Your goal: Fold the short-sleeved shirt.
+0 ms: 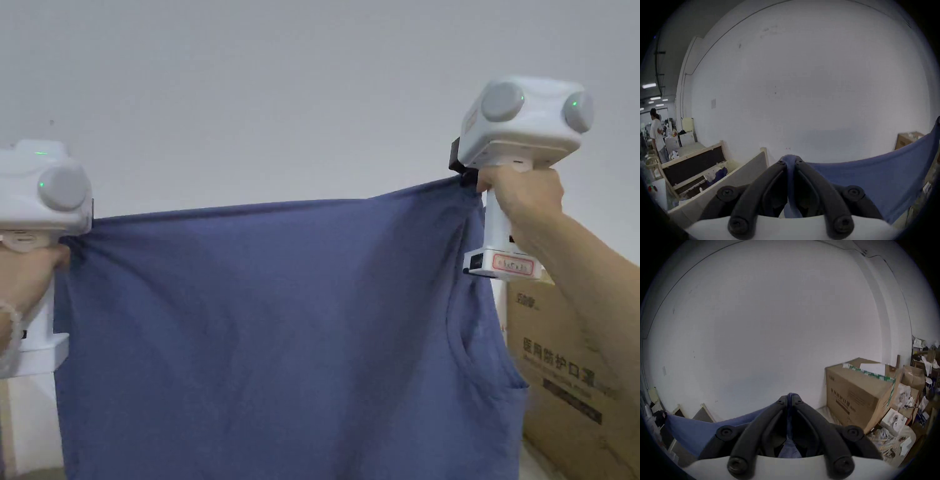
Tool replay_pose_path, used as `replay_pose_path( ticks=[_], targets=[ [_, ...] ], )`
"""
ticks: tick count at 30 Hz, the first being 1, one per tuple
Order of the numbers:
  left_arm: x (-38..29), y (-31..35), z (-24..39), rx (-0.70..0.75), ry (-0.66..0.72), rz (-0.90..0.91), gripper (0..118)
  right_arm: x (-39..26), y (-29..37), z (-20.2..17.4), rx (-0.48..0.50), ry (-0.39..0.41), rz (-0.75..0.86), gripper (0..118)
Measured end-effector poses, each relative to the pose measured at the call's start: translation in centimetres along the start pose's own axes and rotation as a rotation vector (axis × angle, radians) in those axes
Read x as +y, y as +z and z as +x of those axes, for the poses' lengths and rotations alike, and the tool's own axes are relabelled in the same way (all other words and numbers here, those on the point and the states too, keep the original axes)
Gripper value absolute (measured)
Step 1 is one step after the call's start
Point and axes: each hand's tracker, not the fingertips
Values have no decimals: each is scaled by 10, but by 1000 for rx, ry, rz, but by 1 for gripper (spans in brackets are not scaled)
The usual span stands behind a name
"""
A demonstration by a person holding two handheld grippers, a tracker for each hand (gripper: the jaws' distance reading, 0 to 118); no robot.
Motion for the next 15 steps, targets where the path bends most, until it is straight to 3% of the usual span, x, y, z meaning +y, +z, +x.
replay_pose_path(
  ticks=[5, 10, 15],
  targets=[
    [-18, -17, 23, 58, -70, 101, 3, -8, -10, -9, -57, 168, 80, 5],
    [-85, -55, 38, 17, -97, 19, 3, -71, -57, 9, -41, 131, -26, 5],
    [-178, -91, 56, 56, -224, -107, 3, -168, -110, 30, -56, 178, -209, 5]
  ],
)
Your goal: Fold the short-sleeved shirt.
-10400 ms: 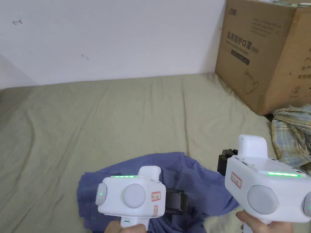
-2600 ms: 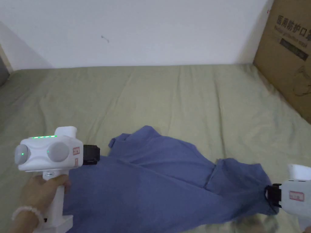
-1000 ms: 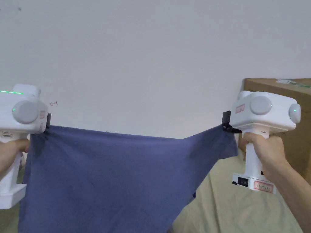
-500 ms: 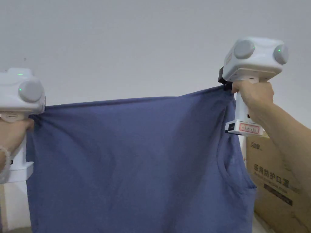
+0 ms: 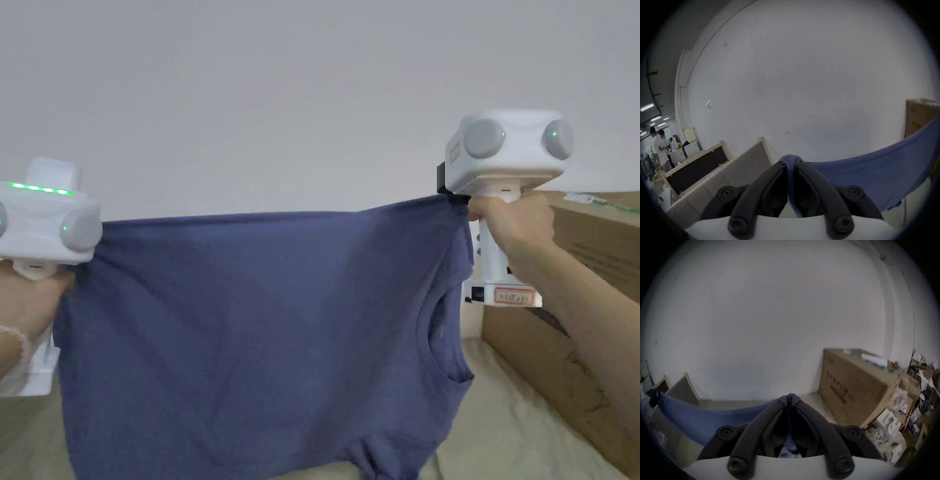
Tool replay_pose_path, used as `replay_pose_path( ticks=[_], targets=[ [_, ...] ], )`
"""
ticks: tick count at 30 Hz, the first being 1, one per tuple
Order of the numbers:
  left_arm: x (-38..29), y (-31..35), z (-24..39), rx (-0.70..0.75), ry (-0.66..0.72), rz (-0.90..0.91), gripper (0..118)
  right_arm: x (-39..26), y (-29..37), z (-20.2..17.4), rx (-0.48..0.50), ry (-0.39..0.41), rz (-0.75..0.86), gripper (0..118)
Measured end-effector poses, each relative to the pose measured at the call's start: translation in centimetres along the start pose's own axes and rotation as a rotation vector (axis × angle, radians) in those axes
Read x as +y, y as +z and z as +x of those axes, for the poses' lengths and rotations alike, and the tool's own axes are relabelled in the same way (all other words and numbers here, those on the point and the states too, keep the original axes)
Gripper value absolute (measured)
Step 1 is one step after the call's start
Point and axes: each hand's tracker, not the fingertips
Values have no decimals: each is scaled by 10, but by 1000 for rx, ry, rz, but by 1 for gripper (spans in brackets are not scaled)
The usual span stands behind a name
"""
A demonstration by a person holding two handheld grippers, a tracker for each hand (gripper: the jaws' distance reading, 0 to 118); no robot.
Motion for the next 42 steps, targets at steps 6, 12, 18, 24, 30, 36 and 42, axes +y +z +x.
replay_pose_path(
  ticks=[6, 12, 18, 24, 30, 36, 42],
  targets=[
    [-131, -27, 50, -78, -89, -218, 3, -133, -79, -2, 3, 37, -265, 5],
    [-267, -18, 70, -110, -66, -467, 3, -260, -122, 10, -2, 79, -506, 5],
    [-324, 28, 42, -141, -71, -566, 3, -336, -87, 18, 63, 118, -560, 5],
    [-352, 103, -4, -177, -4, -605, 3, -390, 1, 50, 111, 100, -579, 5],
    [-402, 217, -49, -234, -49, -620, 3, -447, 116, 86, 165, 80, -612, 5],
    [-437, 293, -91, -248, -49, -628, 3, -499, 207, 101, 140, 154, -600, 5],
    [-448, 316, -94, -252, -65, -602, 5, -524, 228, 102, 140, 117, -629, 5]
  ],
)
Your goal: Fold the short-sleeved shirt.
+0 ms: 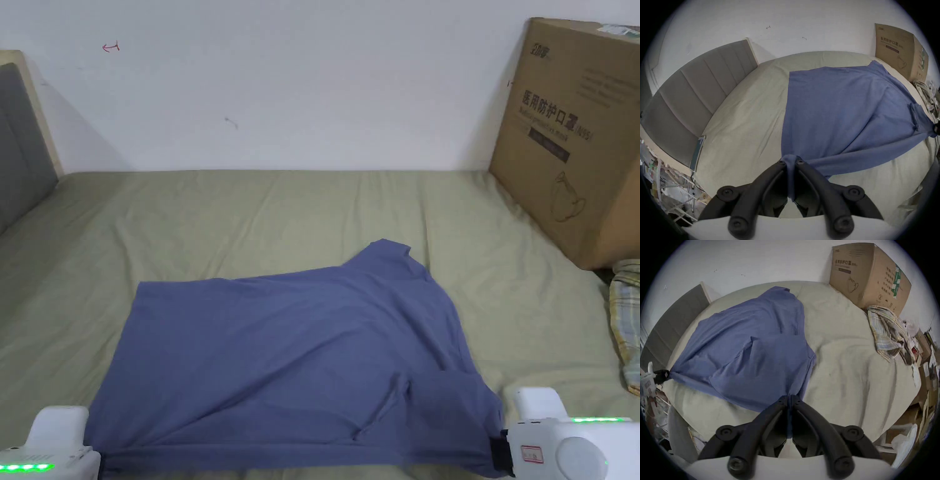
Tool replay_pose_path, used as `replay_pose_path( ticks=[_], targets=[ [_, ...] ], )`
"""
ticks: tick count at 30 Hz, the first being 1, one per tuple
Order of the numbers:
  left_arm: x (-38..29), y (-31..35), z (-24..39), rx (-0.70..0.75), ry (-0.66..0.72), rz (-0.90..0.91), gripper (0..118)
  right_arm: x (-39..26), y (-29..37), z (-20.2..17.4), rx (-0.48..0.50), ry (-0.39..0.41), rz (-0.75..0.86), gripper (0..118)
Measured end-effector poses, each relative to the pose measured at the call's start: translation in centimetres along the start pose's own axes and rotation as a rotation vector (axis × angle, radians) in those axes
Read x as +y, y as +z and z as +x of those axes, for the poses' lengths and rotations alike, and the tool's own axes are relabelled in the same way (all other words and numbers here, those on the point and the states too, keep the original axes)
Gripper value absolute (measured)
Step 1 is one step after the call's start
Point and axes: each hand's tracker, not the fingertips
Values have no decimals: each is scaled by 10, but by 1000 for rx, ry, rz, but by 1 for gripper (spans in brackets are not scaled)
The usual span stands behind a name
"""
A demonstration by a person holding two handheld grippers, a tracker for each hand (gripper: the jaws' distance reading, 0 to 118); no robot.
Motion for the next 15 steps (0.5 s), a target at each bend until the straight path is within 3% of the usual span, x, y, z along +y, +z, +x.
replay_pose_path(
  ticks=[1, 2, 4, 5, 6, 10, 14, 15],
  targets=[
    [2, 0, 0, 1, 5, -5, 9, 2, -3, 1, 5, -11, -2, 5],
    [3, 1, -1, 1, 12, -8, 30, 2, -3, 2, 16, -33, 2, 7],
    [2, 8, -1, 1, 24, -4, 87, 5, -4, 2, 14, -56, -4, 35],
    [2, 9, -3, -1, 33, -6, 107, 6, -4, 2, 3, -55, 5, 57],
    [0, 13, -5, -9, 52, -3, 107, 7, -1, 1, -9, -47, 16, 68],
    [-5, 34, -9, -54, 107, 25, 104, 11, 11, 0, 13, -39, 35, 64],
    [-9, 59, -4, -118, 105, 46, 72, 11, 29, -8, 39, -23, 81, 61],
    [-11, 62, -5, -123, 97, 47, 57, 10, 34, -12, 43, -16, 91, 57]
  ],
)
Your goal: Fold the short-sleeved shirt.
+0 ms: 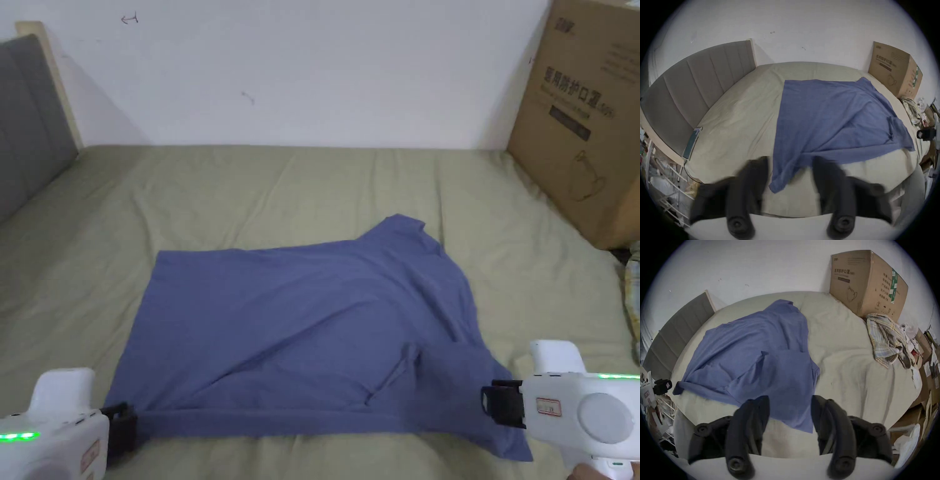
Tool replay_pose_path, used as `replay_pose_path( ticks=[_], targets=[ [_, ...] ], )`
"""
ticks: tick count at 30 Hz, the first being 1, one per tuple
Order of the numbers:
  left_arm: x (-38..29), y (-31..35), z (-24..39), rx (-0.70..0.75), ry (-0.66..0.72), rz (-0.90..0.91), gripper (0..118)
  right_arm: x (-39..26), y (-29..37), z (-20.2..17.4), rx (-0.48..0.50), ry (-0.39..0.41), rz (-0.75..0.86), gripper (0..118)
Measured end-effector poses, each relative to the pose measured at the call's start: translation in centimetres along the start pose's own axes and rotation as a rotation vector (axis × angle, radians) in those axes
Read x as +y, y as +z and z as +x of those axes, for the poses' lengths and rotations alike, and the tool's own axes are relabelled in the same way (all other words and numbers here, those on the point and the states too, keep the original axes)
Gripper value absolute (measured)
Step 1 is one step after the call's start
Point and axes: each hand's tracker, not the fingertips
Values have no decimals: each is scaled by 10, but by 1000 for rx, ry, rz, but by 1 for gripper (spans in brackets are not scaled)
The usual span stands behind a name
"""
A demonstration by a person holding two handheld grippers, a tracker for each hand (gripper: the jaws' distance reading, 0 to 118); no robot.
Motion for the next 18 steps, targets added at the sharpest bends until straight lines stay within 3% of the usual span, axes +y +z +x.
replay_pose_path(
  ticks=[1, 2, 3, 4, 10, 11, 12, 14, 15, 18],
  targets=[
    [-3, 2, 3, -4, -11, -8, 33, -2, 4, -4, 11, 6, 9, 47],
    [-7, 3, 5, -2, -16, -9, 5, -5, 7, -6, 17, 8, 16, 28],
    [-13, 5, 7, 4, -20, -11, 0, -7, 9, -9, 26, 5, 21, 8],
    [-16, 4, 6, -13, -21, -24, 0, -11, 8, -11, 39, 5, 19, 1],
    [-32, -4, 7, -6, -39, -66, 1, -24, -11, -12, 50, -16, -35, 0],
    [-33, -6, 6, 9, -41, -72, 15, -25, -12, -11, 58, -29, -39, 0],
    [-33, -9, 2, 42, -33, -73, 39, -25, -12, -10, 70, -39, -42, 0],
    [-33, -15, -4, 53, -14, -74, 97, -25, -11, -10, 71, -39, -43, 0],
    [-31, -20, -9, 49, 0, -76, 107, -25, -12, -10, 66, -35, -47, 0],
    [-25, -33, -18, -6, 54, -76, 104, -23, -17, -5, 84, -81, -73, 0]
  ],
)
